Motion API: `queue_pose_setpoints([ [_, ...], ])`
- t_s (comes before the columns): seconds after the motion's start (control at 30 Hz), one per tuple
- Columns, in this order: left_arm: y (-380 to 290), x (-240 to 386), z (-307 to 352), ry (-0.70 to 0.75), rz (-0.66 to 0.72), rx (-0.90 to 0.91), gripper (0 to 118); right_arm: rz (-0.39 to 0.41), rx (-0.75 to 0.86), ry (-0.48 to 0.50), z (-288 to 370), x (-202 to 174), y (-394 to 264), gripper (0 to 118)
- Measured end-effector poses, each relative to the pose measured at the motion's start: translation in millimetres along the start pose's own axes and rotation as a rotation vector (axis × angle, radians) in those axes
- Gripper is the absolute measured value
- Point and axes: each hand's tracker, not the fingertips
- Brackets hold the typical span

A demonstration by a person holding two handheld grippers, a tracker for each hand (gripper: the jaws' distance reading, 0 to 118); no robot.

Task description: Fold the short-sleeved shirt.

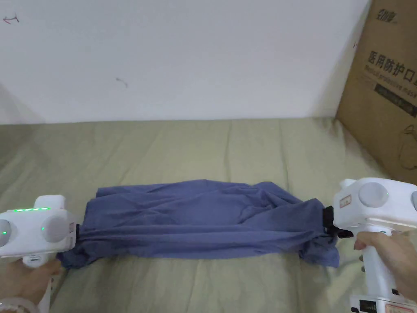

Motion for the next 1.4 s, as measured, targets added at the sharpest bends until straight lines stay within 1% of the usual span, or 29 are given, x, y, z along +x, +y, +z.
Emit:
queue_pose_setpoints([
  [0.1, -31.2, -20.1, 25.4, -0.014, 0.007, 0.011, 3, -0.04, 0.006, 0.037, 32.5, 11.4, -43.6, 2],
  [0.17, -59.0, -30.4, 53.9, -0.028, 0.009, 0.01, 3, -0.083, 0.028, 0.059, 59.8, 17.5, -87.5, 2],
  [0.23, -84.7, -45.0, 79.8, -0.078, 0.022, 0.011, 3, -0.04, -0.001, 0.053, 85.1, 22.0, -132.9, 2],
  [0.3, -118.7, -52.2, 117.0, -0.076, 0.007, 0.016, 3, -0.041, -0.008, 0.048, 107.5, 30.4, -175.9, 2],
  [0.33, -133.9, -57.7, 132.0, -0.075, -0.019, 0.015, 3, -0.067, -0.01, 0.046, 119.1, 35.7, -201.0, 2],
  [0.37, -149.7, -63.9, 147.1, -0.072, -0.039, 0.031, 3, -0.119, -0.01, 0.066, 130.7, 42.3, -224.3, 2],
  [0.43, -183.2, -74.0, 175.4, -0.068, -0.06, 0.033, 3, -0.167, -0.021, 0.085, 155.0, 53.0, -267.9, 2],
  [0.5, -214.2, -85.3, 200.5, -0.071, -0.064, 0.03, 3, -0.135, -0.027, 0.043, 176.1, 54.8, -308.0, 2],
  [0.57, -242.5, -92.8, 219.8, -0.078, -0.077, 0.027, 3, -0.094, -0.027, 0.027, 192.9, 58.6, -343.5, 2],
  [0.6, -256.8, -96.8, 230.3, -0.071, -0.081, 0.02, 3, -0.097, -0.049, 0.02, 211.1, 54.6, -362.8, 2],
  [0.63, -272.0, -101.3, 240.4, -0.068, -0.073, 0.018, 3, -0.103, -0.054, 0.033, 219.3, 58.2, -377.8, 2],
  [0.7, -296.0, -106.7, 257.7, -0.065, -0.058, 0.013, 3, -0.113, -0.058, 0.036, 229.1, 63.8, -400.3, 2],
  [0.83, -328.3, -113.1, 270.5, -0.084, -0.035, -0.024, 3, -0.111, -0.072, 0.006, 229.9, 75.9, -410.3, 2],
  [0.93, -338.7, -109.2, 272.0, -0.089, -0.07, -0.009, 3, -0.116, -0.06, 0.001, 225.4, 74.7, -409.4, 2],
  [1.0, -338.7, -106.6, 272.6, -0.098, -0.091, 0.012, 4, -0.091, -0.047, -0.011, 218.6, 71.8, -406.0, 3],
  [1.03, -338.8, -106.3, 271.9, -0.107, -0.091, 0.021, 12, -0.084, -0.039, -0.014, 218.9, 71.6, -405.2, 15],
  [1.07, -337.9, -106.2, 271.9, -0.118, -0.09, 0.019, 29, -0.083, -0.039, -0.012, 218.9, 72.6, -404.1, 36],
  [1.1, -336.7, -109.0, 269.9, -0.123, -0.082, 0.018, 55, -0.082, -0.046, -0.013, 218.8, 73.5, -402.0, 64],
  [1.13, -337.3, -110.3, 271.2, -0.13, -0.065, 0.016, 90, -0.085, -0.052, -0.022, 218.3, 73.7, -402.5, 80],
  [1.17, -338.1, -111.5, 272.4, -0.154, -0.048, -0.002, 104, -0.09, -0.05, -0.024, 220.2, 75.7, -403.1, 79],
  [1.23, -339.6, -116.5, 277.6, -0.18, -0.034, -0.001, 105, -0.098, -0.021, -0.007, 229.8, 77.9, -403.3, 79],
  [1.3, -342.6, -117.1, 289.8, -0.196, -0.031, 0.009, 102, -0.097, -0.006, 0.007, 238.0, 75.9, -402.6, 79],
  [1.33, -344.6, -116.8, 295.5, -0.197, -0.032, 0.009, 103, -0.094, 0.008, 0.014, 241.0, 74.5, -401.9, 79],
  [1.37, -346.2, -119.7, 300.1, -0.207, -0.033, 0.008, 102, -0.089, 0.012, 0.018, 243.3, 72.6, -401.2, 78],
  [1.4, -349.4, -120.2, 306.9, -0.253, -0.027, 0.006, 100, -0.072, 0.021, 0.03, 248.9, 67.9, -401.1, 74],
])
